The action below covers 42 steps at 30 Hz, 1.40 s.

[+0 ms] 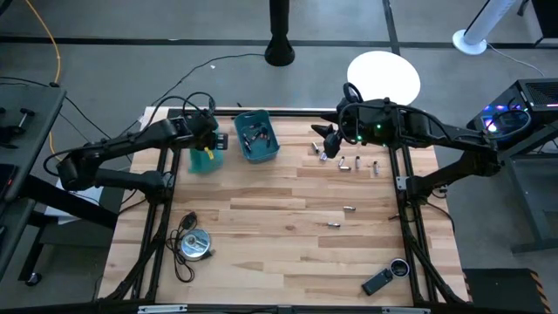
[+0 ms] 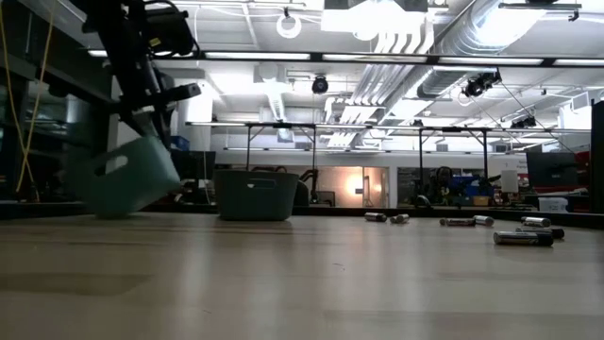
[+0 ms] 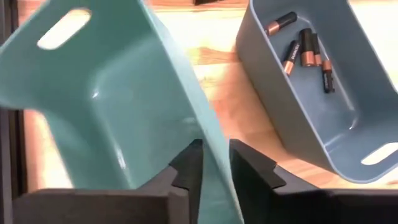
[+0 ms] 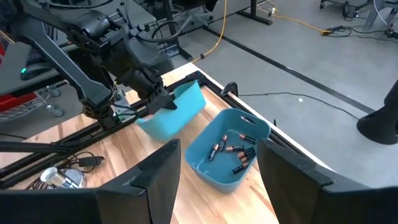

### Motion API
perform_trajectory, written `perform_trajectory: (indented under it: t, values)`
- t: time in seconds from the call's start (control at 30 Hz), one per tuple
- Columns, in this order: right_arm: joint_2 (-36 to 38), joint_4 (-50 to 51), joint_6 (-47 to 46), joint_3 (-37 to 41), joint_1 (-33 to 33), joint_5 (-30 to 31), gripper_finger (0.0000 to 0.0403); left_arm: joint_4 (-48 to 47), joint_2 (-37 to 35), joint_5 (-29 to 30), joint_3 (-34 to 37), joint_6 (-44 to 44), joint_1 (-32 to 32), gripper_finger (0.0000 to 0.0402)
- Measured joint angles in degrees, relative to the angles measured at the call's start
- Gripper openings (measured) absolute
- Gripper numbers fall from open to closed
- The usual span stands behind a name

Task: Sort batteries
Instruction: Remove the black battery from the green bin and place it in the blue bin, then put the black battery into the blue bin

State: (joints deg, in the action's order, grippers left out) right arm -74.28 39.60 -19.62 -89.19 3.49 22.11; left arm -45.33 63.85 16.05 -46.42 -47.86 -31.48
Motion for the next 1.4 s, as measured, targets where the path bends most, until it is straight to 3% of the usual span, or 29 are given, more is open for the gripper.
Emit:
perform_trajectory:
  t: [0.2, 0.4, 0.63, 0.83, 0.97, 1.17, 1.4]
  values:
    - [-0.41, -1.69, -3.21, 0.0, 0.85, -0.06, 0.0204, 3.14, -0.36, -0.15, -0.01, 3.09, -0.82, 0.0108]
    - [-3.53, -4.29, -10.41, 0.02, 3.78, -3.16, 0.0204, 3.16, -0.37, -2.31, -0.47, 4.1, -3.66, 0.0117]
    - [-10.99, -14.66, -12.09, 0.02, 8.4, -12.46, 0.0204, 12.65, 1.82, -7.07, -6.85, 20.5, -8.35, 0.0118]
    - [-13.46, -22.06, -15.27, 0.02, 13.14, -18.32, 0.0204, 6.14, 15.98, -8.28, -19.78, 33.03, -15.47, 0.0118]
    - [-13.44, -24.28, -16.45, 0.02, 15.09, -21.55, 0.0204, 3.29, 27.43, -12.56, -29.6, 39.08, -20.31, 0.0118]
    - [-13.27, -23.24, -13.09, 0.02, 17.18, -27.62, 0.0204, -5.34, 43.18, -14.29, -42.11, 42.39, -24.2, 0.0117]
    - [-13.27, -20.99, -8.16, 0.02, 19.46, -32.92, 0.0204, -10.58, 53.35, -15.13, -47.64, 40.85, -24.94, 0.0117]
